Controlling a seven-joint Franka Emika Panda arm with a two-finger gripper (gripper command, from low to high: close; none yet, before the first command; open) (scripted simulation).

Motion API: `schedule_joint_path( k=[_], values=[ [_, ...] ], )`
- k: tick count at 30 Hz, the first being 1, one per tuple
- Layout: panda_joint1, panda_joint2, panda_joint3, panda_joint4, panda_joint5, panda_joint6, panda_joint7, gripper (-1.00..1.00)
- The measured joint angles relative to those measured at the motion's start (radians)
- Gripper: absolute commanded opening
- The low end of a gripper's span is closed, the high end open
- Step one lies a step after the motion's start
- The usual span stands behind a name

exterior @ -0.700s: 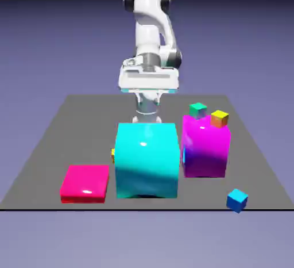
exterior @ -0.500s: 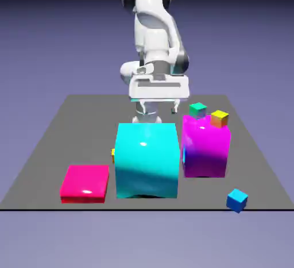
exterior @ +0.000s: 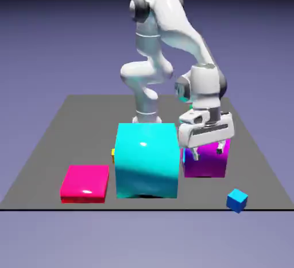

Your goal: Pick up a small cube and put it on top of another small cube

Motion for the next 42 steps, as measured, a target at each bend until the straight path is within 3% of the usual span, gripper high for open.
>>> schedule_joint_path(
  k=[10, 14, 15, 17, 42],
  values=[
    [0.137, 0.344, 0.026, 0.277, -0.025, -0.180, -0.036, 0.00],
    [0.145, 0.452, 0.015, 0.299, -0.035, -0.094, -0.029, 0.00],
    [0.148, 0.487, 0.011, 0.306, -0.039, -0.066, -0.027, -1.00],
    [0.148, 0.487, 0.011, 0.306, -0.038, -0.066, -0.028, -1.00],
    [0.330, -0.419, 0.003, -0.125, 0.045, -0.532, -0.564, -1.00]
  ],
)
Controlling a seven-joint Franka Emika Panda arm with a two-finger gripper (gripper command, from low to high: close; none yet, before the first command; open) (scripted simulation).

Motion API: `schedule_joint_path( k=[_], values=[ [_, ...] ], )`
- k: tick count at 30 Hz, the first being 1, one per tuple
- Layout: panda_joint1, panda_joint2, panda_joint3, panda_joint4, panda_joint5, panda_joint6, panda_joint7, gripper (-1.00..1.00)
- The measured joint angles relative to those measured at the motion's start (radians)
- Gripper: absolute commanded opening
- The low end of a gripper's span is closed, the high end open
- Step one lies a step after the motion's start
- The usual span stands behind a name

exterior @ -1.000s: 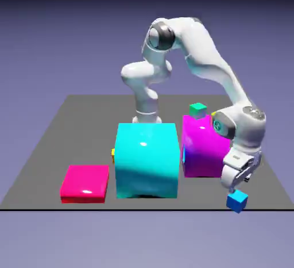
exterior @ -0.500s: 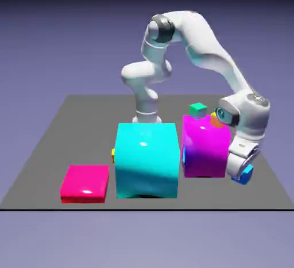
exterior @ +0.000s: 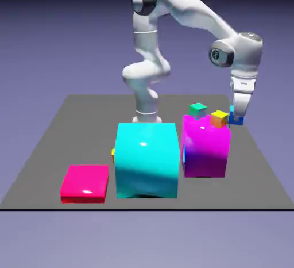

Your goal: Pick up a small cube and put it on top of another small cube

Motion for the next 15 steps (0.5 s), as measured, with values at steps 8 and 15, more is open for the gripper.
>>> schedule_joint_path(
  k=[8, 15],
  values=[
    [0.057, -0.223, -0.007, -0.118, 0.019, -0.103, -0.154, -1.00],
    [0.055, -0.153, -0.004, -0.243, 0.014, 0.093, -0.149, 1.00]
  ],
)
